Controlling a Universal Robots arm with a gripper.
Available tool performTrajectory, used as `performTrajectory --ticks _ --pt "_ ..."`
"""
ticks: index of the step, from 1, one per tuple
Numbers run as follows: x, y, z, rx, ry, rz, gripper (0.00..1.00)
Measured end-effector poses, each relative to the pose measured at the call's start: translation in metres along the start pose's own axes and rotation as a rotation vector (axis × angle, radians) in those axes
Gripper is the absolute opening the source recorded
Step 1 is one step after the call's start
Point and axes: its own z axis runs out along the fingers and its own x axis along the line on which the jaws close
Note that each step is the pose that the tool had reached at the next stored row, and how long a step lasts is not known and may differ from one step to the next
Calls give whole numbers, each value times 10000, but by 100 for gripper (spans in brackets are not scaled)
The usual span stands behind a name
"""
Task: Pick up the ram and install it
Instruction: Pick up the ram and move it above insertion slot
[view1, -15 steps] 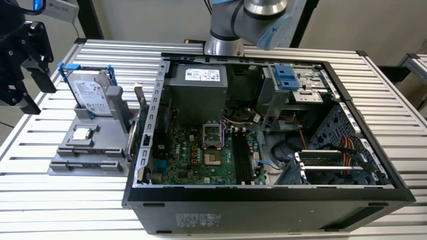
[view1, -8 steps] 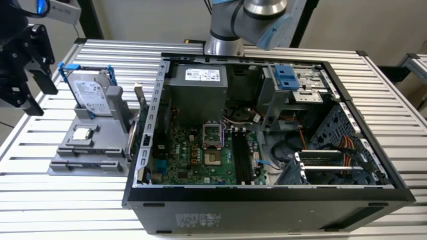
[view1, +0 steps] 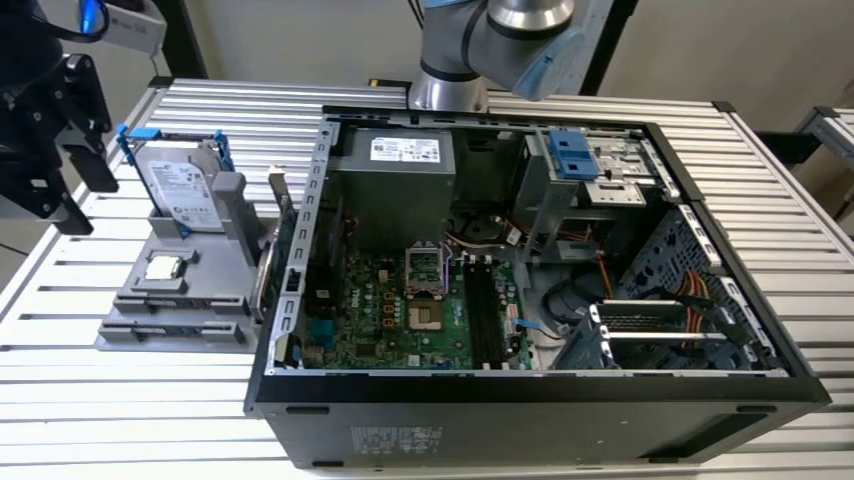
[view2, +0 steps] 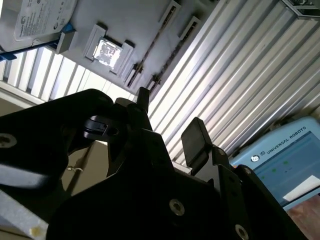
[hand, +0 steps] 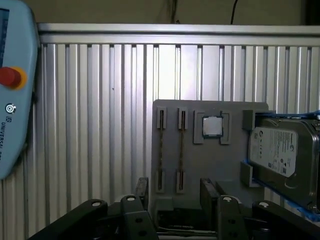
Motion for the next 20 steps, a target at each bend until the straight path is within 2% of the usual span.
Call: performTrajectory --ticks 11,20 --pt "-7 -77 85 -1 7 -244 100" --pt "-40 -95 157 -2 10 -371 100"
